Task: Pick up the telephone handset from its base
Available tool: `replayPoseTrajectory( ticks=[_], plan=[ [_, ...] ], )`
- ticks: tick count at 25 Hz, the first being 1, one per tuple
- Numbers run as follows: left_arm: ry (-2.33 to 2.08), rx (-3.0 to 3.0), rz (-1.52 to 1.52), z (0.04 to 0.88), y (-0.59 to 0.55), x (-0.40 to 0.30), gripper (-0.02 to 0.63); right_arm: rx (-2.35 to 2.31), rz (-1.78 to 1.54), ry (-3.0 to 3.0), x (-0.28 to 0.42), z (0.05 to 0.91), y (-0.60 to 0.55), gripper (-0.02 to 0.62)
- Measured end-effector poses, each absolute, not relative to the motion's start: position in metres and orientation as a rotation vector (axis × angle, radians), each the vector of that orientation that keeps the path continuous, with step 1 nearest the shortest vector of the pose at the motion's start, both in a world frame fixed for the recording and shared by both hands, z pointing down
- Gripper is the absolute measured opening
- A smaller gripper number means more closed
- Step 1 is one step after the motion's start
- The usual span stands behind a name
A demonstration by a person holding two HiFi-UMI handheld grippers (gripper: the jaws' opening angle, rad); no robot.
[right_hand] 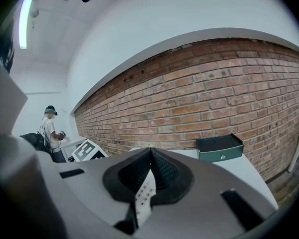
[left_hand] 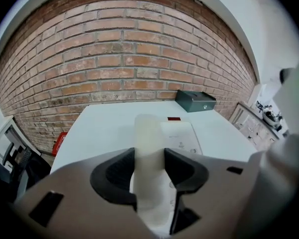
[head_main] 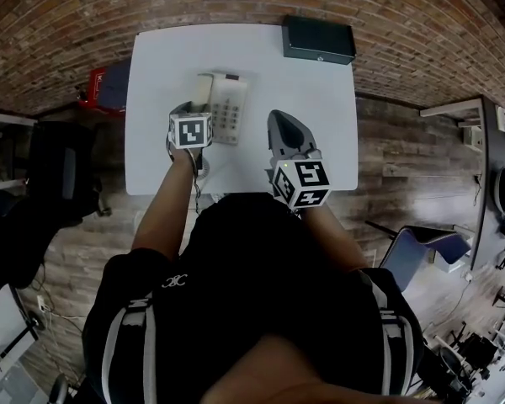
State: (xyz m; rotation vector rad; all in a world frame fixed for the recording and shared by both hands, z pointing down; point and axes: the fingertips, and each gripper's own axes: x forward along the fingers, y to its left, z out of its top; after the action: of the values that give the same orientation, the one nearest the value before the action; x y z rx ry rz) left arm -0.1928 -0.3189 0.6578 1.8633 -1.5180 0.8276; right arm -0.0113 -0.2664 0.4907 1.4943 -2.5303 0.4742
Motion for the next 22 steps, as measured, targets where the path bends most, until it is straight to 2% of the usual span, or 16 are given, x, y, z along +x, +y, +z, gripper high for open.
replayPoseTrajectory(
  ticks=[10, 22],
  plan=[
    [-1.634, 1.909, 0.608, 0.601, -0.302, -0.189, 0.184, 1.454, 0.452, -2.595, -0.011, 0.479, -0.271, -0.002],
    [-1.837, 2.157, 0.221, 0.463, -0.288, -0.182, 0.184, 1.493, 0.249, -2.721, -0.018, 0.431, -0.279, -0.003]
  ],
)
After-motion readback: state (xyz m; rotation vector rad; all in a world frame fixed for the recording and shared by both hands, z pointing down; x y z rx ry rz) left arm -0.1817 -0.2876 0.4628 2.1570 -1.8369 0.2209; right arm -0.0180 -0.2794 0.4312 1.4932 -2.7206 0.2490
